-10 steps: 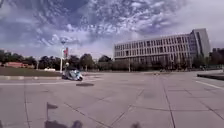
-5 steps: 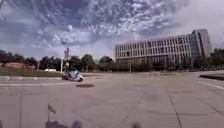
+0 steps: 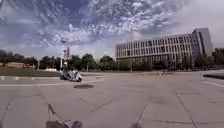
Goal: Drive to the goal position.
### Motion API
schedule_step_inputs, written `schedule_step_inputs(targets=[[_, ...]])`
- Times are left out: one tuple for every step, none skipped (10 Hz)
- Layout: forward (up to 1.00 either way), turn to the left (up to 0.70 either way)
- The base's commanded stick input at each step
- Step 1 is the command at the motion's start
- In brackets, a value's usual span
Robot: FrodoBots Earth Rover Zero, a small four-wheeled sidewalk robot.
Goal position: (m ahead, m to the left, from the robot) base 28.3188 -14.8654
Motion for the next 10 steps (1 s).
schedule_step_inputs(targets=[[0.0,-0.3],[0.0,0.0],[0.0,0.0],[0.0,0.0],[0.0,0.0],[0.4,0.0],[0.7,0.0],[0.7,0.0],[0.7,0.0],[0.7,0.0]])
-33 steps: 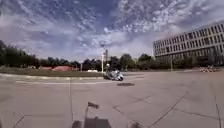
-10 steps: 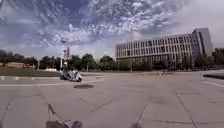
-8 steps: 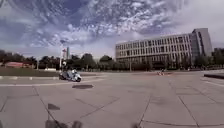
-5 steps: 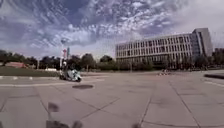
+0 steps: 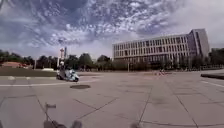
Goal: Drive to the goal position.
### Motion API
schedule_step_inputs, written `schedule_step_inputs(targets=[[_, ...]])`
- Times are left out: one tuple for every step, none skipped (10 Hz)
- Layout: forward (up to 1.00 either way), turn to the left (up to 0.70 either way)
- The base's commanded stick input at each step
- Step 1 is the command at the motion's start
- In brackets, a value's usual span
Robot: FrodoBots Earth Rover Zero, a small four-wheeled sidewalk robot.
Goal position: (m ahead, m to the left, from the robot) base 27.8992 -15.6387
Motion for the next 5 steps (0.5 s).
schedule_step_inputs(targets=[[0.37,0.0],[0.0,0.0],[0.0,0.0],[0.0,0.0],[0.0,0.0]])
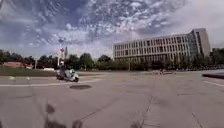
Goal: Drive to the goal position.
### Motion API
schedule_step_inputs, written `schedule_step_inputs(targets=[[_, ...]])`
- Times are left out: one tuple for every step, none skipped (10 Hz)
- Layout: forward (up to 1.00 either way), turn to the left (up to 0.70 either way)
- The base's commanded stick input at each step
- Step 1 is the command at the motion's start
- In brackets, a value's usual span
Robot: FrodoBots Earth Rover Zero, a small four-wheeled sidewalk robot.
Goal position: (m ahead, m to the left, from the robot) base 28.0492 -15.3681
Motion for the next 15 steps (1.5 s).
schedule_step_inputs(targets=[[0.0,-0.11],[0.0,-0.66],[0.0,-0.69],[0.0,-0.7],[0.0,-0.66],[0.0,-0.06],[0.0,-0.02],[0.0,0.0],[0.0,0.0],[0.0,0.0],[0.0,0.0],[0.1,0.0],[0.37,0.0],[0.67,0.0],[0.7,0.0]])
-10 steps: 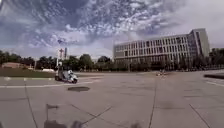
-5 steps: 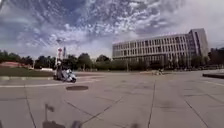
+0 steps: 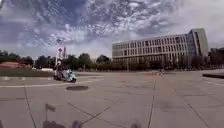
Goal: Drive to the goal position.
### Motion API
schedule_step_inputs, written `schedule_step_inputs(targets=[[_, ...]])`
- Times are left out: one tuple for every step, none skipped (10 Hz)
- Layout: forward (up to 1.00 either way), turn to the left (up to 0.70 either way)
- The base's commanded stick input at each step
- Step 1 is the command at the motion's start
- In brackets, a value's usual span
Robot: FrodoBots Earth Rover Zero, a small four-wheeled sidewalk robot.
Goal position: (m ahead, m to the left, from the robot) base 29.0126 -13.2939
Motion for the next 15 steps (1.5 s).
schedule_step_inputs(targets=[[0.7,0.0],[0.7,0.0],[0.7,0.0],[0.7,0.0],[0.7,0.0],[0.7,0.0],[0.7,0.0],[0.61,0.0],[0.07,0.0],[0.0,-0.17],[0.0,-0.59],[0.0,-0.7],[0.0,-0.7],[0.0,-0.7],[0.0,-0.7]])
